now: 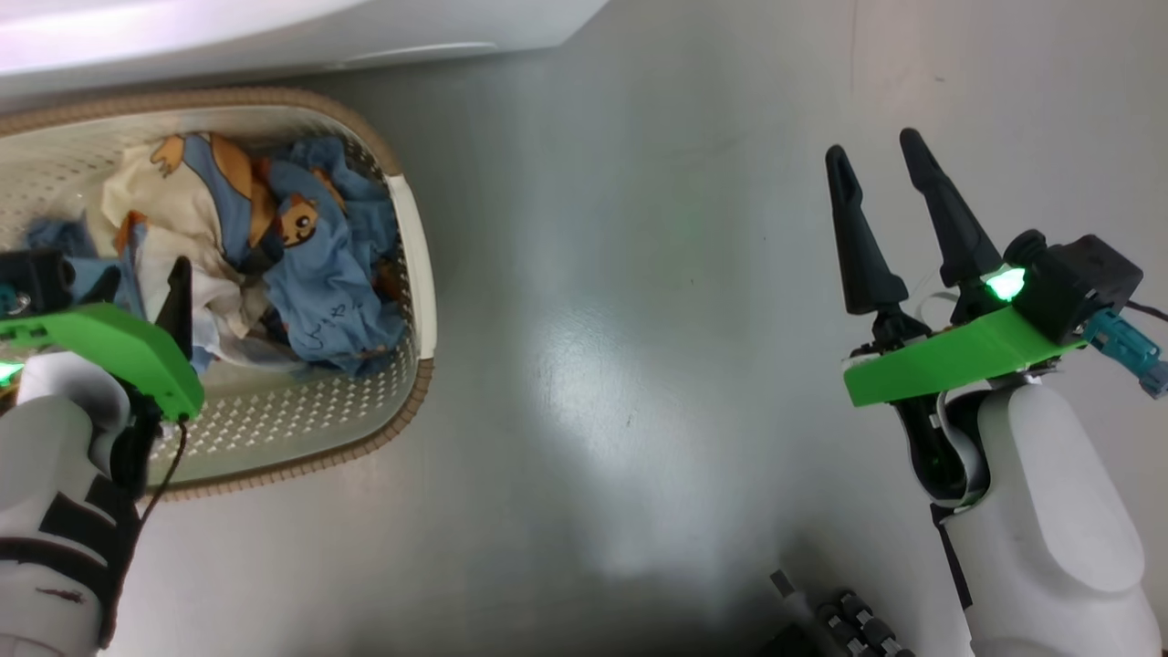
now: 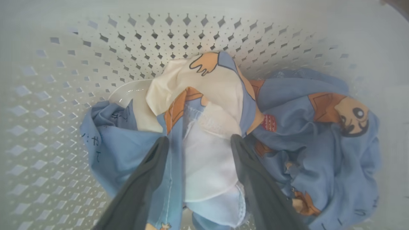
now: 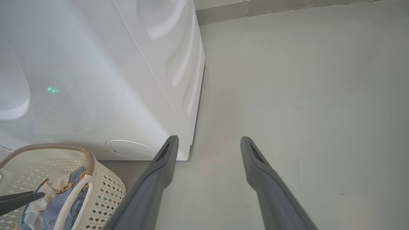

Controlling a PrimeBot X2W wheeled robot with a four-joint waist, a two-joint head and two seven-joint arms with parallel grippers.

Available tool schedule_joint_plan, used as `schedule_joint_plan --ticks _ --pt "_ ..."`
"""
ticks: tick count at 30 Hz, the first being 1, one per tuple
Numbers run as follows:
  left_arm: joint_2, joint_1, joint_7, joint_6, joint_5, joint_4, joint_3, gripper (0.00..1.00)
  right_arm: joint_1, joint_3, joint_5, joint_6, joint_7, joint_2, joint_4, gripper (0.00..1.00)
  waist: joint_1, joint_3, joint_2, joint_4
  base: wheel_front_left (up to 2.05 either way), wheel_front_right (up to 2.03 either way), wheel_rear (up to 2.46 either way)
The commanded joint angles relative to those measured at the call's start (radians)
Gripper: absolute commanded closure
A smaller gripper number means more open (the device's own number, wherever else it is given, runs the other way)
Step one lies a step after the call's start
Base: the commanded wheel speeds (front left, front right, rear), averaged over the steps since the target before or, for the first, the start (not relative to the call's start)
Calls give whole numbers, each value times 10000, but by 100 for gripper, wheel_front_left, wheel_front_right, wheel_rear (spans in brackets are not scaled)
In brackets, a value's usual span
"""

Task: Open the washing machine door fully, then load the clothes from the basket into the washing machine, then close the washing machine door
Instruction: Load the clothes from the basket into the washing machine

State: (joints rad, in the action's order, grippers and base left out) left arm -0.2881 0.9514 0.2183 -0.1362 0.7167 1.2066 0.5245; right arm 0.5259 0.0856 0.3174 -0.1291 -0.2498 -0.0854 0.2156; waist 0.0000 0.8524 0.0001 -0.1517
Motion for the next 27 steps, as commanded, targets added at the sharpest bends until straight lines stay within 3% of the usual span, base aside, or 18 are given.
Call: schedule_joint_plan --ticks 1,14,15,16,17,18,27 --pt "-477 -21 -57 55 89 39 -94 0 -160 216 -51 -16 -120 114 -262 0 0 113 -1 -79 0 0 0" --pt "-795 598 -653 55 679 246 584 0 28 440 -62 -16 -120 211 -447 0 0 551 -1 -368 0 0 0" --pt "-789 600 -728 55 738 250 634 23 21 445 -64 -16 -120 216 -443 0 0 547 -1 -377 0 0 0" --pt "-788 598 -815 55 785 245 699 67 17 447 -67 -16 -120 219 -434 0 0 537 -1 -380 0 0 0" --pt "-796 596 -864 55 835 240 755 87 13 451 -70 -16 -120 223 -424 0 0 522 -1 -385 0 0 0" --pt "-798 589 -895 55 912 234 784 100 9 457 -77 -16 -120 228 -419 0 0 506 -1 -386 0 0 0" --pt "-631 121 -543 55 1697 14 1009 100 -41 458 -111 -16 -120 239 -268 0 0 -74 -1 -185 0 0 0"
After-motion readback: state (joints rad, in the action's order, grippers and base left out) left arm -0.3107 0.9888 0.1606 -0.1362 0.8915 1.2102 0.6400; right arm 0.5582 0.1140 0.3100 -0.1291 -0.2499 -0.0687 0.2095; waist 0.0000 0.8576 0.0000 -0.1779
